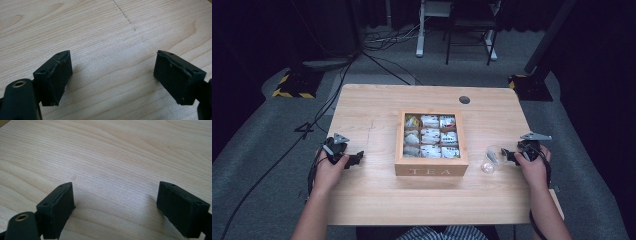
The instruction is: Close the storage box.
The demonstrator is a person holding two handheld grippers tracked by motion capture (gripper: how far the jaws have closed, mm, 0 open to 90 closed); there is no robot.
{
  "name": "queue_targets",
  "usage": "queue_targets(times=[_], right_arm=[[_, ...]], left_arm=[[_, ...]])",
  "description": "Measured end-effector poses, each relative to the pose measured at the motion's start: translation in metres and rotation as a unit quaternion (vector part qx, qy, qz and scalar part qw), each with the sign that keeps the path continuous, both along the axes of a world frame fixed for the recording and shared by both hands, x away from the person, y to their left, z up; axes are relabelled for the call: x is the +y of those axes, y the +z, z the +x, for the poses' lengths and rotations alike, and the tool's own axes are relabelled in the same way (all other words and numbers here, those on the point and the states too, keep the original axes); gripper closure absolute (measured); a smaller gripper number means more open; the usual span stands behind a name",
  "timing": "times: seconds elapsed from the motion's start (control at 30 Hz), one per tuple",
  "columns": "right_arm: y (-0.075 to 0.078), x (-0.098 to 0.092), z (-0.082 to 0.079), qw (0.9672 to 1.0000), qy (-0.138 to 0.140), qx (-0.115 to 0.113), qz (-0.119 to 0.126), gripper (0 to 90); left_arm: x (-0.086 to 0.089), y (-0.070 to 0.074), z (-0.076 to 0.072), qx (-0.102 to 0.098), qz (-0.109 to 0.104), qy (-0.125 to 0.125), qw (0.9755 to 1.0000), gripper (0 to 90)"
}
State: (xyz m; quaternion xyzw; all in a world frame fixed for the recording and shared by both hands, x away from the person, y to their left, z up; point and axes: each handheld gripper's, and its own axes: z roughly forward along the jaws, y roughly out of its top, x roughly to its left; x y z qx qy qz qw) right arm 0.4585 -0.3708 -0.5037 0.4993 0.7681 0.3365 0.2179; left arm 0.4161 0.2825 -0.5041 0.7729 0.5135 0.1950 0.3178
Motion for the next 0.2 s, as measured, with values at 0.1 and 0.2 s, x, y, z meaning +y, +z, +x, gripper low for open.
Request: queue_targets(times=[0.1, 0.2], right_arm=[[0.0, 0.0, 0.0001, 1.0, 0.0, 0.0, 0.0, 14.5], [-0.0001, 0.0, 0.0009, 1.0, 0.001, -0.001, 0.0, 14.5]], left_arm=[[-0.0006, 0.0, -0.0013, 0.0, 0.001, 0.007, 1.0, 15.5], [-0.0013, 0.0, -0.0029, 0.002, 0.0, 0.016, 0.9999, 15.4]])
